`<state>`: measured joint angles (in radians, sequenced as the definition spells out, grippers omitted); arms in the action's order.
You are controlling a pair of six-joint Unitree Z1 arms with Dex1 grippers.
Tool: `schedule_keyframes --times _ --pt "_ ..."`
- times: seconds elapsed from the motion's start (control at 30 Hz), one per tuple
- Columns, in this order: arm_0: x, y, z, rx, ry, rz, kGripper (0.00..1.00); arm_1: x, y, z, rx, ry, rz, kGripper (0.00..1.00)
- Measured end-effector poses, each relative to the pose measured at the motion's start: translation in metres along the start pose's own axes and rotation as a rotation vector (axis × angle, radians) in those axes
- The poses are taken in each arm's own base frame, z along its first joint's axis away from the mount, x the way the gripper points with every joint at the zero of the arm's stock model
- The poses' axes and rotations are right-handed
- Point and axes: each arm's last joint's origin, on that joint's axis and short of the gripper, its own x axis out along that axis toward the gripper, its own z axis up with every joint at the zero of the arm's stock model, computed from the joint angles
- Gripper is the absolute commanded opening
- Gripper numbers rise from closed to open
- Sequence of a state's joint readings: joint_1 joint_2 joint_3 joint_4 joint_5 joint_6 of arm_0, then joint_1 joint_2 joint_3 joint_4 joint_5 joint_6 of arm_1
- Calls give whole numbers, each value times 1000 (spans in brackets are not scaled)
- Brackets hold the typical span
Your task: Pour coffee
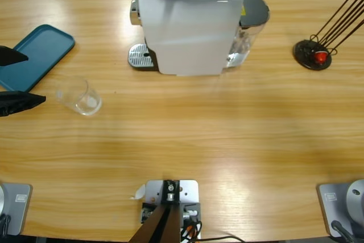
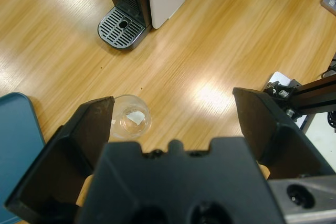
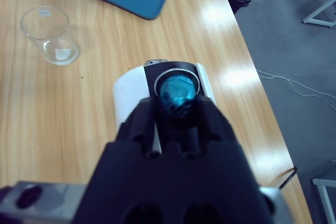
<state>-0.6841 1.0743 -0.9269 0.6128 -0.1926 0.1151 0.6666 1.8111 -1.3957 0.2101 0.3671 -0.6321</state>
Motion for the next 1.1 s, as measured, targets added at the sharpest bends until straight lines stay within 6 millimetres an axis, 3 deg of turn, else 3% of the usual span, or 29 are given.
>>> schedule_keyframes --times 0.27,0.33,0.47,0.53,0.6,0.63,0.67,0.8,0.93,1.1 --pt "0 0 0 0 0 0 987 -2 -1 7 -13 6 -36 1000" --pt "0 0 0 0 0 0 987 -3 1 11 -18 -2 -36 955" --pt "0 0 0 0 0 0 987 -3 16 25 18 -31 -3 676" --pt "0 0 0 0 0 0 982 -12 33 39 49 -56 30 606" --pt "0 0 0 0 0 0 982 -29 48 54 101 -81 43 390" --pt "0 0 0 0 0 0 982 -39 54 59 138 -88 36 132" --pt "0 0 0 0 -1 0 982 -50 58 60 181 -85 19 0" --pt "0 0 0 0 -2 0 977 -86 75 41 392 -50 -75 0" --pt "-1 0 0 1 -3 0 977 -97 85 14 618 -40 -225 0" --pt "-5 -1 -1 2 -18 -5 981 -107 82 6 802 -54 -406 0"
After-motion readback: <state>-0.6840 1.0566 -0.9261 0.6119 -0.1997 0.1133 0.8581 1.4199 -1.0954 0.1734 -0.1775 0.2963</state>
